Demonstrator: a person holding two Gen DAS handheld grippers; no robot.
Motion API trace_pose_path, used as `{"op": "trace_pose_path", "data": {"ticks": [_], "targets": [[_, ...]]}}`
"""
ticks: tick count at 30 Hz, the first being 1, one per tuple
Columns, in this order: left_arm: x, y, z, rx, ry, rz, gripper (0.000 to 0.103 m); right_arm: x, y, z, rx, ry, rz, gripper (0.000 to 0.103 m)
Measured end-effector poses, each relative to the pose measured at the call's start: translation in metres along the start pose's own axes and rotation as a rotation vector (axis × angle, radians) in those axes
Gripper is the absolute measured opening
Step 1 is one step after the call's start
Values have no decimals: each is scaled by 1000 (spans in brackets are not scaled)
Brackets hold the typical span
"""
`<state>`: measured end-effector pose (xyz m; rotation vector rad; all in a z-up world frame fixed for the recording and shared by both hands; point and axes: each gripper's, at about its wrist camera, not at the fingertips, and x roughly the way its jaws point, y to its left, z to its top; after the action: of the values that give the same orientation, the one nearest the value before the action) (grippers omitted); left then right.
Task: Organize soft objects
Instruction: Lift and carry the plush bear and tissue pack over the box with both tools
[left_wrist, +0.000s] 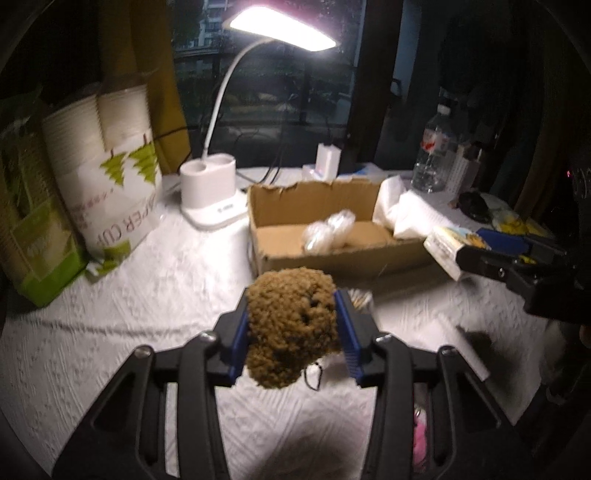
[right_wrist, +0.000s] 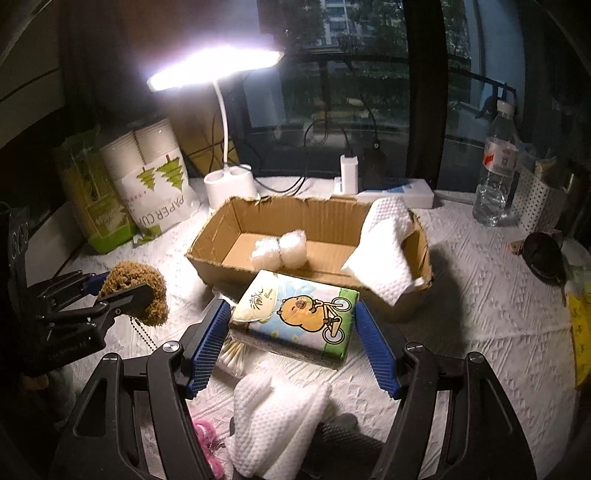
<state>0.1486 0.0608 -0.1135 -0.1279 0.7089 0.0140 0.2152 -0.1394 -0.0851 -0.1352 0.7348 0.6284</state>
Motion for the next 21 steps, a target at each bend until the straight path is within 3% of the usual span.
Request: {"op": "trace_pose_path", "data": {"ticks": [11,21], "targets": [[6,-13,33,4,-61,-2,44,10,-17,17,-5,-22,38,73],[41,-17,52,-9,-62,-20,44,36,-34,28,23,-20,56,73]]}}
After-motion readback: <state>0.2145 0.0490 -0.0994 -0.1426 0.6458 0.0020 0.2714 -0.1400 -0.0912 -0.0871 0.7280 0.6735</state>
